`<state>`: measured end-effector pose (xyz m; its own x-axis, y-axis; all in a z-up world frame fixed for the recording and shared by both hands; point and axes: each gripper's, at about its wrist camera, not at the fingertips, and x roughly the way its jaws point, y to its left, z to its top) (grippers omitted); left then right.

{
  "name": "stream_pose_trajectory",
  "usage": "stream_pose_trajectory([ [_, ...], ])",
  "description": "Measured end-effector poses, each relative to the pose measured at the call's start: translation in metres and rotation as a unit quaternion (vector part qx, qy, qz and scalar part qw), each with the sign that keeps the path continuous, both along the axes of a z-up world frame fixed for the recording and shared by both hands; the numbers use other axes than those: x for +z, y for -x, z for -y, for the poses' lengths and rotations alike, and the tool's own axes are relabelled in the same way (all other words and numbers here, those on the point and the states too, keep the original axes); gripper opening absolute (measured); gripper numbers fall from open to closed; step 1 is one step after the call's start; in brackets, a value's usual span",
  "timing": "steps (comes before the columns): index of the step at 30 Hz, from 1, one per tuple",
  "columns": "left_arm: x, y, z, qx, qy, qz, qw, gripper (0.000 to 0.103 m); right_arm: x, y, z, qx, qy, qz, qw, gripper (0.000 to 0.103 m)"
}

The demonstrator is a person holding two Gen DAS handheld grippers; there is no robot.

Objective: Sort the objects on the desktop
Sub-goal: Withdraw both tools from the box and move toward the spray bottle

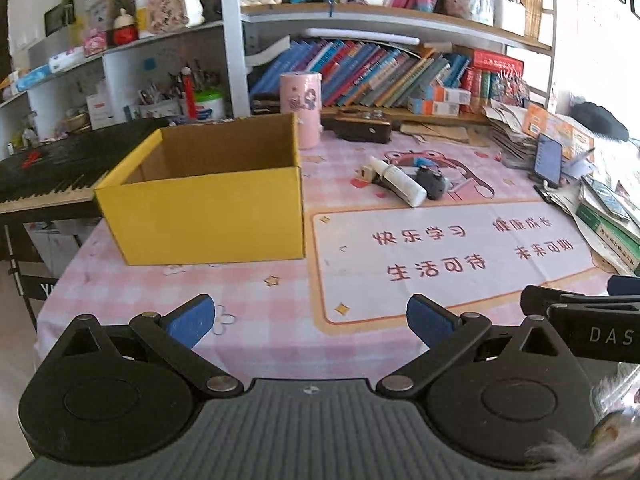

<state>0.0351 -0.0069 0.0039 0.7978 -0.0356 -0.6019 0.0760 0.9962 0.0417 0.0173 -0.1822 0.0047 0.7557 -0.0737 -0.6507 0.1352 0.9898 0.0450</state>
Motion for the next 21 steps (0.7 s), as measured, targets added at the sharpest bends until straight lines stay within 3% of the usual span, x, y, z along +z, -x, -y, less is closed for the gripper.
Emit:
stream_pose_trajectory([
  [9, 0.001, -0.019, 0.016, -0.003, 0.001, -0.01, 0.9999, 0.103, -0.002, -0.019, 0.011, 0.004, 0.004, -0.025, 1.0, 0.103],
  [21, -0.008, -0.053, 0.068, -0.021, 0.005, -0.033, 0.9992, 0.1, -0.012, -0.046, 0.063, -0.009, -0.003, -0.046, 0.999, 0.102],
])
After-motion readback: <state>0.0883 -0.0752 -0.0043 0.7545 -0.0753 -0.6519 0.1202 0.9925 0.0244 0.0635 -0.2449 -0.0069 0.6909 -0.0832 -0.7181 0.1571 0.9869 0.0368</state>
